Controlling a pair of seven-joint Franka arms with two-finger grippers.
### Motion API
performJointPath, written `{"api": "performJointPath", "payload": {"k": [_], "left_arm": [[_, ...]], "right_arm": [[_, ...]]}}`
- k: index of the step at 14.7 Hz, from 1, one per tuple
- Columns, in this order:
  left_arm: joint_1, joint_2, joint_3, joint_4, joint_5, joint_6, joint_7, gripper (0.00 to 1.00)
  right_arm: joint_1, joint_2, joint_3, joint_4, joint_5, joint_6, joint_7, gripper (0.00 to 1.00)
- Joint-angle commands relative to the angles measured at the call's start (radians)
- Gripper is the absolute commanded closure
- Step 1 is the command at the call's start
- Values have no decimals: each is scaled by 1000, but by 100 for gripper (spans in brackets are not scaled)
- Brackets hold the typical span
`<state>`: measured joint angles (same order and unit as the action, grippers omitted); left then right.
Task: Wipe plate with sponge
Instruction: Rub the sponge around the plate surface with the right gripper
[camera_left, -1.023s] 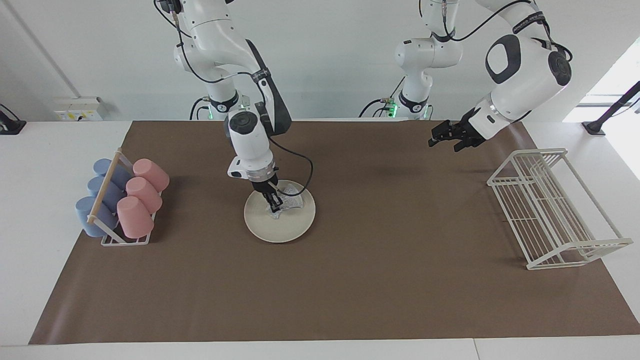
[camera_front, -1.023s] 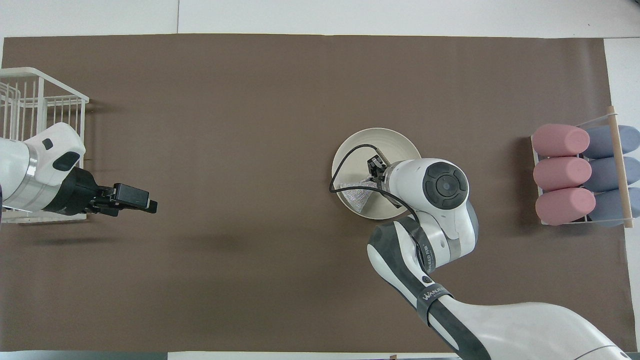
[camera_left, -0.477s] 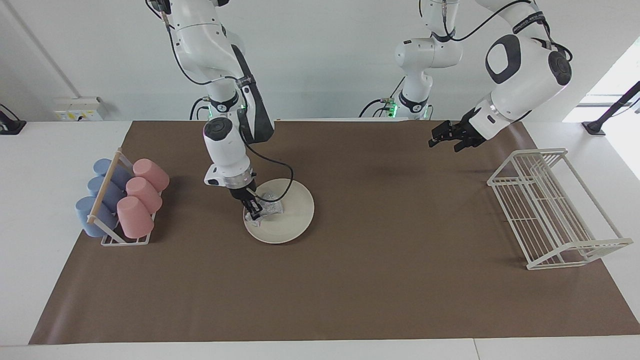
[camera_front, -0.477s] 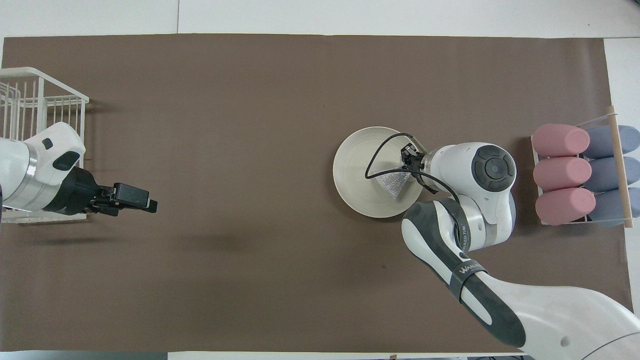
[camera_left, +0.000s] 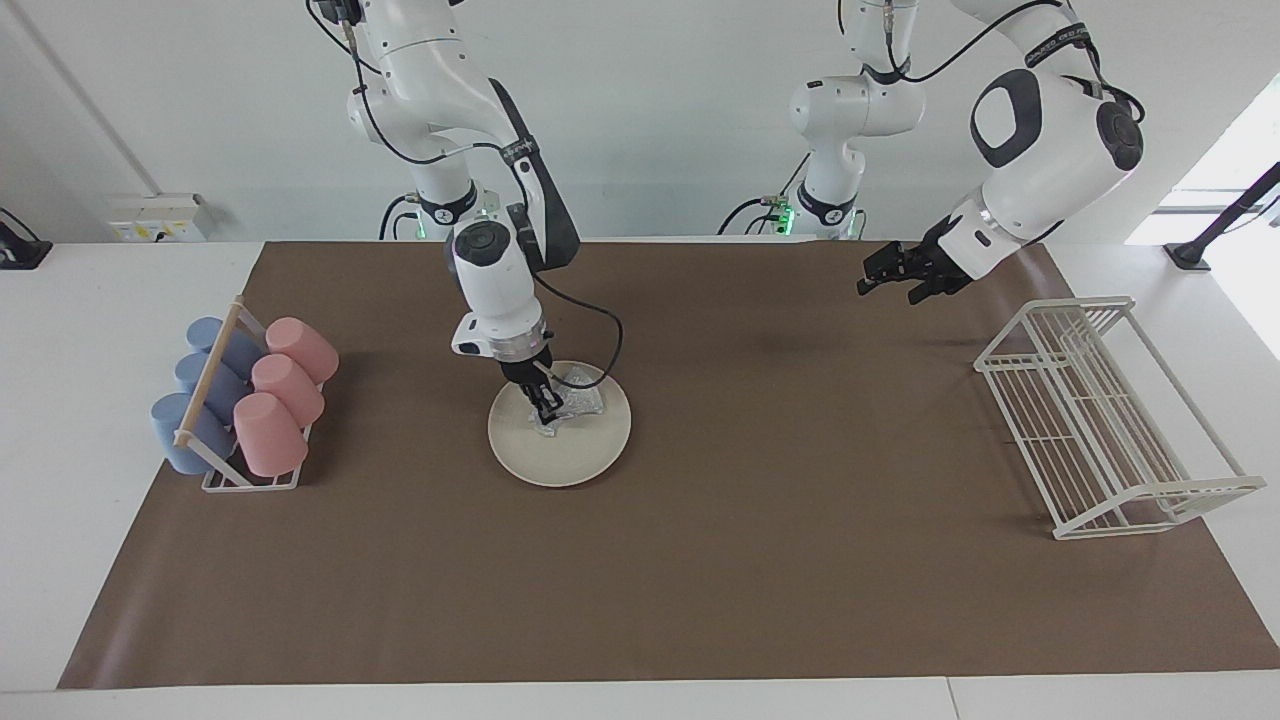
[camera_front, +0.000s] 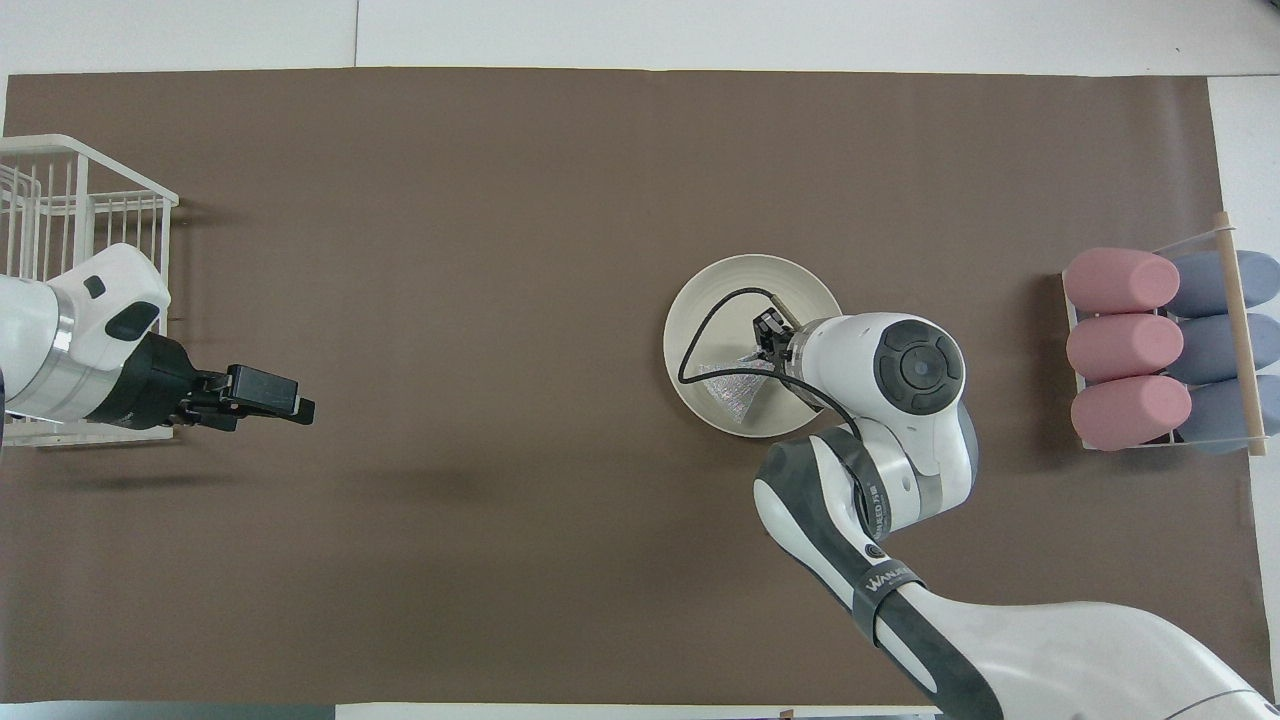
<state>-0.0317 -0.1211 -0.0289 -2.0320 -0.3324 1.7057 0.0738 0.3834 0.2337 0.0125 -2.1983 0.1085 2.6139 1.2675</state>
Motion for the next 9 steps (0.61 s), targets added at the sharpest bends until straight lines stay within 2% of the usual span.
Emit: {"api": "performJointPath", "payload": {"k": [1, 6, 9], "left_arm": [[-13, -3, 4, 1, 24, 15, -32, 0], [-13, -3, 4, -1, 24, 25, -37, 0], [-13, -3, 3, -1, 24, 25, -38, 0]], "right_arm": [[11, 42, 6, -35, 7, 31, 38, 100], [46, 38, 6, 179, 7, -179, 212, 100], [86, 26, 7, 255, 7, -253, 353, 100]]}}
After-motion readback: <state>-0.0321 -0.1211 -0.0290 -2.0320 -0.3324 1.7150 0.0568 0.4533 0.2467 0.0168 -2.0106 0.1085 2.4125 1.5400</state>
